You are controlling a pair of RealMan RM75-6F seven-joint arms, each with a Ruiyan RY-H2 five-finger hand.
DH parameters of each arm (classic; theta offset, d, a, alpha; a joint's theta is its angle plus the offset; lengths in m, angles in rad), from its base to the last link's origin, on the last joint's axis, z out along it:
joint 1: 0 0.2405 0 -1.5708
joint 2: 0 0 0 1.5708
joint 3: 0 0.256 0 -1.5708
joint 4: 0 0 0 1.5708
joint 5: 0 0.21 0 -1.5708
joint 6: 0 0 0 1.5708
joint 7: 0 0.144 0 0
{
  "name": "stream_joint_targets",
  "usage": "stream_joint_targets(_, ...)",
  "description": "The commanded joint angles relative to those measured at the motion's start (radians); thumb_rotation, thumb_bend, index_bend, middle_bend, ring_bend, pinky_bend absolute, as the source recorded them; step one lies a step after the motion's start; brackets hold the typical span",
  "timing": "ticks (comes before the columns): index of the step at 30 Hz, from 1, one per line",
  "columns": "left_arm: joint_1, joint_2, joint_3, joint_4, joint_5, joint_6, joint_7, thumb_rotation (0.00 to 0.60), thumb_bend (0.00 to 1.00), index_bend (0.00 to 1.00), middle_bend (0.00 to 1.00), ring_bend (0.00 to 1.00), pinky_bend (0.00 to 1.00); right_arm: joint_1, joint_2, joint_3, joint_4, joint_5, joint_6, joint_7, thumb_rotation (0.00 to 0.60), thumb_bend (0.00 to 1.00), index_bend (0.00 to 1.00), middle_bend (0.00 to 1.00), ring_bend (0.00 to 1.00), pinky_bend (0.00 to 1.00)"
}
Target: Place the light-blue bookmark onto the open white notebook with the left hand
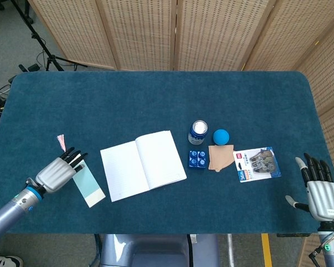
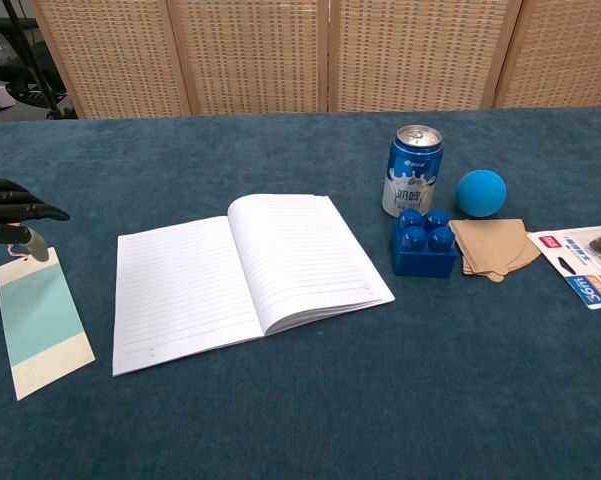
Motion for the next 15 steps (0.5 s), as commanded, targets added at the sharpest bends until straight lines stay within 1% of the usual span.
stream_joint_targets(1,-0.004,-0.013,0.004,0.004,-0.008,-0.009,0.014,0.600,0.25,0.27,0.00,0.00,0.00,0.000,0.000,0.000,0.000,0.000,0.001,0.002,0.600,0.08,0.03,0.00,0.00,0.00)
stream_joint_targets(6,-0.010,-0.031,0.008,0.015,-0.018,-0.016,0.036,0.600,0.25,0.24,0.00,0.00,0.00,0.000,0.000,0.000,0.000,0.000,0.000,0.002,0.600,0.08,0.03,0.00,0.00,0.00)
stream_joint_targets(15,-0.017,-0.066,0.014,0.038,-0.023,-0.010,0.049,0.600,0.25,0.24,0.00,0.00,0.00,0.000,0.001,0.000,-0.001,0.001,0.000,0.003,0.600,0.08,0.03,0.00,0.00,0.00)
